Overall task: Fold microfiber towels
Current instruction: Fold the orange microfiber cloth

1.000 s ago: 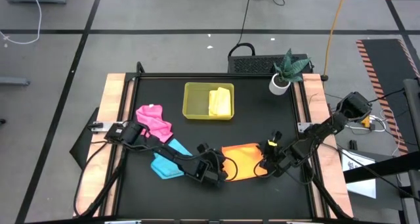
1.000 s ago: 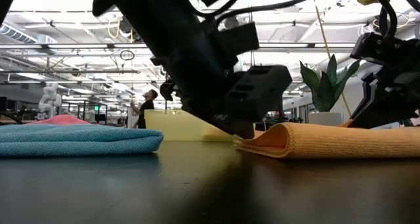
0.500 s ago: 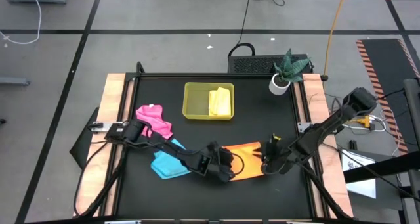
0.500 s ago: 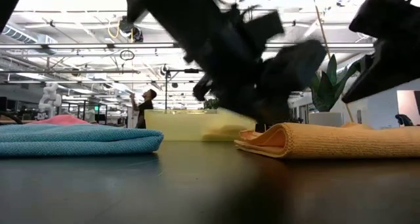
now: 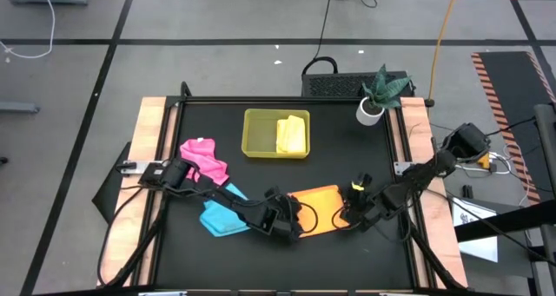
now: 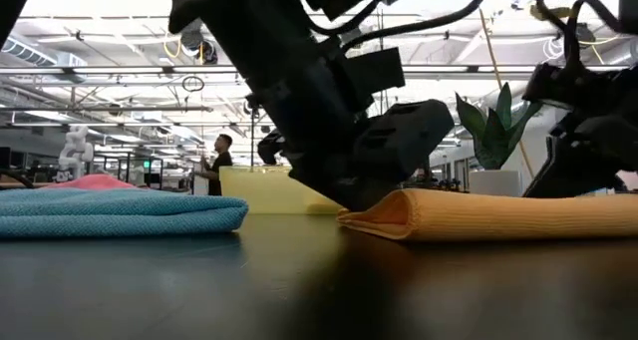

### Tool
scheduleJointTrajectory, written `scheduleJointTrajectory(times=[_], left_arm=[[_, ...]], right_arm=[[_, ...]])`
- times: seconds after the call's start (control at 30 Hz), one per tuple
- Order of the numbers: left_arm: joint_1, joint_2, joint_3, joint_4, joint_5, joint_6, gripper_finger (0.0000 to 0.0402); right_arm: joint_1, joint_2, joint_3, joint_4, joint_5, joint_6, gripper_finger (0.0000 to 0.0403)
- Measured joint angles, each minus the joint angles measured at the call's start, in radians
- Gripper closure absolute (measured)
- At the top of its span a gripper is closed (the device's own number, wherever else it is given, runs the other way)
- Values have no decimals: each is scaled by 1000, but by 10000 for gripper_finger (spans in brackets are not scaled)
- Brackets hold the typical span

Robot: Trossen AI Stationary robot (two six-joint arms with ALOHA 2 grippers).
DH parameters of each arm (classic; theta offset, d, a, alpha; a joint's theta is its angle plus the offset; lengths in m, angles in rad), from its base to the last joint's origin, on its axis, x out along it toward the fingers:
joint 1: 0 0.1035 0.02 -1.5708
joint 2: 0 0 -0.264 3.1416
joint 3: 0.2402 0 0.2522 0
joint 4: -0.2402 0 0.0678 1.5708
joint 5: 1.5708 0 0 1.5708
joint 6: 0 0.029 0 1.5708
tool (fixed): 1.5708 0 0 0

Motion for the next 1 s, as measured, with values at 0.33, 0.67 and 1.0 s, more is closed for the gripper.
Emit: scheduleJointTrajectory(times=[0.33,0.67,1.0], left_arm=[[-35,-29,10,143,-7,70,250],[-24,-17,10,154,184,164,250],[-55,-42,9,75,185,144,250]], right_arm=[[135,-85,1,278,-29,-183,400],[187,84,-7,394,-176,-142,403],[227,77,-16,468,-203,-138,403]])
